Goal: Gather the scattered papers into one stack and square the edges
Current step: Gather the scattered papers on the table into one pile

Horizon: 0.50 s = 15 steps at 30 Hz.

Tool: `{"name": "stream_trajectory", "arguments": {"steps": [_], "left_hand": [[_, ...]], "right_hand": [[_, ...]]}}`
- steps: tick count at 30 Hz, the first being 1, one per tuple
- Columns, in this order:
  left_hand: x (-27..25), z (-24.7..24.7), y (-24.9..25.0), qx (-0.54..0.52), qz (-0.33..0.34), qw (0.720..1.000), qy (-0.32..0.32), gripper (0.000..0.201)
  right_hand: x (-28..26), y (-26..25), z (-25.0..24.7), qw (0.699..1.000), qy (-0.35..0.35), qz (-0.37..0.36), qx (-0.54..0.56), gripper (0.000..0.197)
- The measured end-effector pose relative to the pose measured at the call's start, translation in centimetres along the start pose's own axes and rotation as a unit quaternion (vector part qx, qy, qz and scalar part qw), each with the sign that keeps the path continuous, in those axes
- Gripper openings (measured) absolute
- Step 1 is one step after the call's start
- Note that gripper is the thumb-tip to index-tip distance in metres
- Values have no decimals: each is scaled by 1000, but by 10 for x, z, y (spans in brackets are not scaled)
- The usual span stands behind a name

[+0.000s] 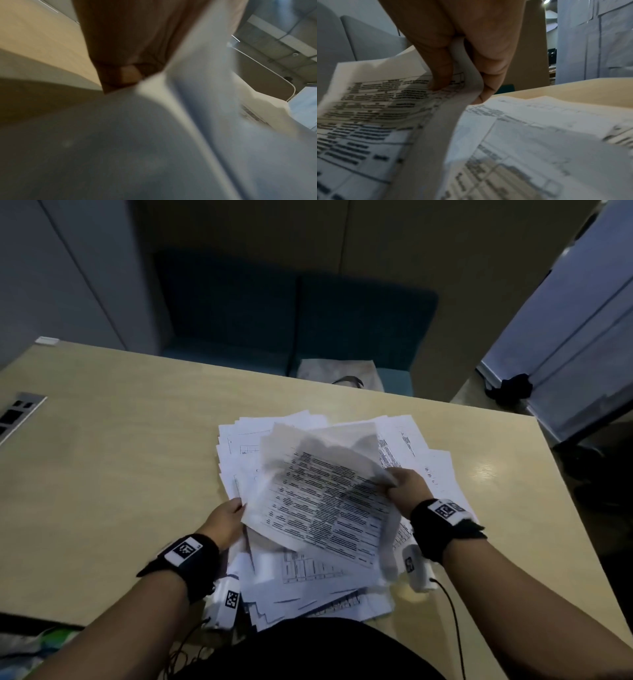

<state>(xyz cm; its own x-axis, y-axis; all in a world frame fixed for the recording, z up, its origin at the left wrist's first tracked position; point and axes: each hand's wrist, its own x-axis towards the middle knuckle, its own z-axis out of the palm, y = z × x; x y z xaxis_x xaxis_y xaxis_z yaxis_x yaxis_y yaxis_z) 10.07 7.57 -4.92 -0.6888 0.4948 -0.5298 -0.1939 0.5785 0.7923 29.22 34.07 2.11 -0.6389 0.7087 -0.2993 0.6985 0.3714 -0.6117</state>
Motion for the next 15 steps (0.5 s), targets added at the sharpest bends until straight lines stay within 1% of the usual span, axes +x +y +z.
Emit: {"name": "stream_trajectory", "arguments": {"steps": [1, 2, 3, 6, 8, 9, 11, 12, 13, 14, 15], "left_hand": [[-1, -1, -1, -16, -3, 1000, -9, 12], [0, -2, -3, -20, 4, 1000, -11, 22], [-2, -2, -4, -10, 11, 1000, -6, 28], [-3, -1, -9, -31, 34, 999, -2, 18], [-2, 0, -12, -45, 30, 998, 17, 4], [-1, 2, -13, -50, 30, 998, 26, 5], [0, 5, -13, -37, 27, 999, 28, 24], [0, 6, -12, -28, 19, 999, 31, 27], [-1, 7, -10, -17, 14, 999, 36, 24], [-2, 8, -9, -17, 14, 999, 45, 21], [-4, 9, -8, -26, 11, 998, 55, 28]], "right_hand": [[2, -6, 6, 1000, 0, -5, 5, 22], [3, -10, 14, 1000, 3, -7, 22, 21], [4, -14, 20, 999, 5, -3, 42, 22], [4, -19, 38, 997, -10, -9, 70, 23], [3, -19, 44, 999, -24, -20, 31, 25], [4, -18, 45, 1000, -14, -23, 0, 30], [2, -13, 43, 998, 35, -10, -41, 37], [0, -9, 42, 998, 53, 3, -42, 35], [-4, -6, 40, 998, 51, 12, -44, 33], [-8, -3, 40, 998, 23, 16, -48, 31], [-13, -1, 40, 998, -25, 16, -56, 31]]}}
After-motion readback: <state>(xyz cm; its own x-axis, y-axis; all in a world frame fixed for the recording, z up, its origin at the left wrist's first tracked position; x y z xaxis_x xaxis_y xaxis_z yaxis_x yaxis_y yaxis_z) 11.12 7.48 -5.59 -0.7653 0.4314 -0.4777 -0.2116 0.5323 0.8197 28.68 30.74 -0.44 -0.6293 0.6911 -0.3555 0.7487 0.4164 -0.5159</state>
